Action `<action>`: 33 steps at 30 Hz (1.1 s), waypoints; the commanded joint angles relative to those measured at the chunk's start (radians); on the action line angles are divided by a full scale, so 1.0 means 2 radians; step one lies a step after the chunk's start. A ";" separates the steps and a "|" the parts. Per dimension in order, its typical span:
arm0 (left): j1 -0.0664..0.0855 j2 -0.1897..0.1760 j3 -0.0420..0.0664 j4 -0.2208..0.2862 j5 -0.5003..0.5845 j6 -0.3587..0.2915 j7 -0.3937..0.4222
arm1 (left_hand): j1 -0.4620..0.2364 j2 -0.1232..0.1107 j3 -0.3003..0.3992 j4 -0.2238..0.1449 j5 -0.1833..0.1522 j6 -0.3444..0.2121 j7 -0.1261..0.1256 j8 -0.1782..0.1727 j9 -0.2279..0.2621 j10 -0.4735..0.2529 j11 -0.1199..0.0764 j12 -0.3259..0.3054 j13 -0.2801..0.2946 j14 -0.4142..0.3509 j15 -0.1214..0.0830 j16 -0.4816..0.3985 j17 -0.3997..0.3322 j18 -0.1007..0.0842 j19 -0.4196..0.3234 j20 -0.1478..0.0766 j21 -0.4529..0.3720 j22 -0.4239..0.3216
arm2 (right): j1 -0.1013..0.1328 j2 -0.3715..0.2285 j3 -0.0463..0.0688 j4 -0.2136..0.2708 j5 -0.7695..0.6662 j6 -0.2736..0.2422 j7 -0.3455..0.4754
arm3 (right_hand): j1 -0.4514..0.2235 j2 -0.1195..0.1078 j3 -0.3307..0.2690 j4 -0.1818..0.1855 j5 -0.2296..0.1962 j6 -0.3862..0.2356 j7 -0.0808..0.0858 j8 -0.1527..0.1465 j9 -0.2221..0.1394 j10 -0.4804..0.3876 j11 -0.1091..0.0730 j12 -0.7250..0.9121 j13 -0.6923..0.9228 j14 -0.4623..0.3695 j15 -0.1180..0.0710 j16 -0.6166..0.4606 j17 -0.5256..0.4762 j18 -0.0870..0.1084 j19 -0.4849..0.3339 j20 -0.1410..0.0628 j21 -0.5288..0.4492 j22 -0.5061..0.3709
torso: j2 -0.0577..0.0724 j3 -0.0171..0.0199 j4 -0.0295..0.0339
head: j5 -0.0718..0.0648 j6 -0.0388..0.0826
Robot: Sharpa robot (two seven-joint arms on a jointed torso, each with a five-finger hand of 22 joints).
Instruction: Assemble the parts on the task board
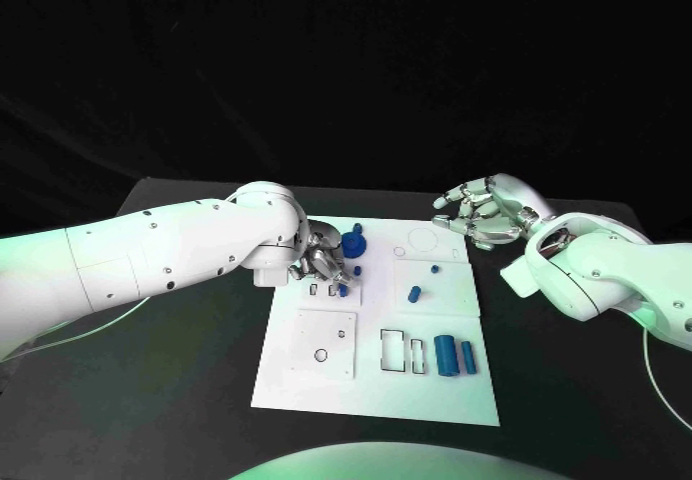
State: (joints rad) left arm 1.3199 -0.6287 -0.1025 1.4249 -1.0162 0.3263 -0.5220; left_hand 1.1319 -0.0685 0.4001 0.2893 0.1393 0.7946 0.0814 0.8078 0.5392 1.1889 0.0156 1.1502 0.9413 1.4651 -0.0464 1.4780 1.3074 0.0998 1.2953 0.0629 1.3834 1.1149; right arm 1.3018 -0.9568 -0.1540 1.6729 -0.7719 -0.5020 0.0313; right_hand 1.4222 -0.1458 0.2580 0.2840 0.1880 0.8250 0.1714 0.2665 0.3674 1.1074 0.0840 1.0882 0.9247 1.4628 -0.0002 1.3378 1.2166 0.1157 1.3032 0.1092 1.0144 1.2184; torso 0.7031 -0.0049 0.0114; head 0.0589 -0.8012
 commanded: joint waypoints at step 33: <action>0.000 -0.027 0.004 0.010 0.140 -0.033 0.008 | 0.012 -0.059 0.265 -0.125 0.038 -0.017 -0.001 0.044 0.031 0.008 -0.006 -0.002 -0.009 0.035 -0.005 0.009 0.071 -0.006 0.000 -0.004 0.010 0.017 | -0.001 0.000 -0.001 -0.004 -0.005 0.010 0.000 | -0.007 0.001 0.000 0.002 0.006 -0.003 0.000 0.000 0.000 -0.004 0.000 -0.001 -0.001 0.004 0.003 -0.005 -0.003 0.002 -0.006 0.000 -0.009 -0.004 | 0.000 0.0001 0.0016 | 0.001 -0.002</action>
State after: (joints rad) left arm 1.3199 -0.6798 -0.0961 1.4367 -0.8085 0.3036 -0.5204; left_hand 1.1594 -0.1837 0.7396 0.2360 0.2121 0.7572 0.0802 0.8924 0.5991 1.2002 0.0023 1.1413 0.9217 1.4687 -0.0500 1.4912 1.3074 0.1000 1.2903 0.0533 1.4010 1.1481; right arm 1.2998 -0.9560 -0.1551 1.6661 -0.7720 -0.4948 0.0295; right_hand 1.4177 -0.1412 0.2580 0.2839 0.1935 0.8251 0.1714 0.2665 0.3675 1.1075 0.0840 1.0882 0.9240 1.4628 -0.0001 1.3320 1.2126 0.1157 1.2960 0.1093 0.9999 1.2129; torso 0.7025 -0.0050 0.0134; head 0.0602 -0.8048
